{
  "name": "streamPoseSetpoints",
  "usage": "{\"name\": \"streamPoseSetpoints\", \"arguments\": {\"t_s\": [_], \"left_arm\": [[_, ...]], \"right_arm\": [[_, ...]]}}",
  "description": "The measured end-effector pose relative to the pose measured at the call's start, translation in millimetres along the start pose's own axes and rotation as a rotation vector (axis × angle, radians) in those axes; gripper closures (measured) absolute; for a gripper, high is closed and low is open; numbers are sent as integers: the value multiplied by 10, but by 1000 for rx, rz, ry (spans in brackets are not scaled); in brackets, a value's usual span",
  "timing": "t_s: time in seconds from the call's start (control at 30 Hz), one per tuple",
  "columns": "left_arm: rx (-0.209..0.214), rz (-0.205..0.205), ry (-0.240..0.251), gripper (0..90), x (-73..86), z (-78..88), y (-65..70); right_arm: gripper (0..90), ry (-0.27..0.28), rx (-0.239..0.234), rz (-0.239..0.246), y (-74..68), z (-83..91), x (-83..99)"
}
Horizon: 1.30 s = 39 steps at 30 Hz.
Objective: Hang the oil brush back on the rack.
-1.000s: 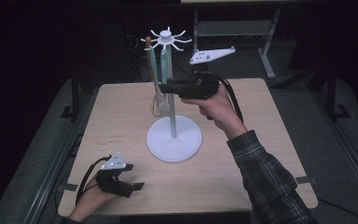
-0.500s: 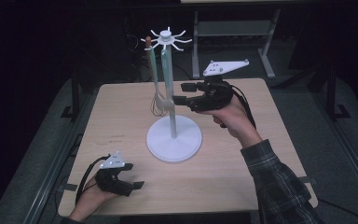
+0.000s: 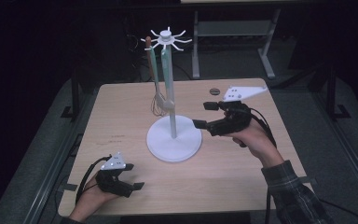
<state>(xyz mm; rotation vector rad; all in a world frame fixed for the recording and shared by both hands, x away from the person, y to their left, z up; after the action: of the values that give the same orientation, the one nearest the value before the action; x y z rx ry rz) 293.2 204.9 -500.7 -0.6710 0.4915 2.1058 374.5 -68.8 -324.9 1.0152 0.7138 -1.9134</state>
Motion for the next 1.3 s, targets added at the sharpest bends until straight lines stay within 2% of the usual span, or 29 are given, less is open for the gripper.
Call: {"name": "streamPoseSetpoints", "arguments": {"t_s": [0.3, 0.57, 0.73, 0.93, 1.1, 1.3], "left_arm": [[-4, 1, -5, 155, 5, 8, -7], [-8, -1, -10, 155, 9, -6, 5], [-10, -13, -23, 155, 21, -10, 10], [-8, -18, -36, 155, 35, -35, 19], [-8, -18, -40, 155, 38, -33, 22], [-8, -19, -41, 155, 38, -38, 26]], "right_arm": [[172, -77, 42, -35, 38, -4, 639], [156, -154, 64, -67, -17, -44, 1204], [154, -172, 80, -100, -17, -63, 1473], [150, -240, 97, -108, -25, -85, 1792], [149, -261, 98, -128, -32, -87, 1910], [143, -247, 109, -139, -13, -77, 1908]]}}
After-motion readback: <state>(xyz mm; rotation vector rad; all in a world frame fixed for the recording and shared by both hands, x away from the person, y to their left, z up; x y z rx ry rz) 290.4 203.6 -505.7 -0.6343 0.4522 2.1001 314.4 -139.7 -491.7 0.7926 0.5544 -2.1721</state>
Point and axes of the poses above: each handheld gripper's, and its own axes: z roughly backward along the jaws, x roughly out of its underside, y roughly to its right, the point moved 8 cm from there along -z, roughly forward along the jaws, and after that the axes turned 8 degrees about -y, right-handed, at the moved point
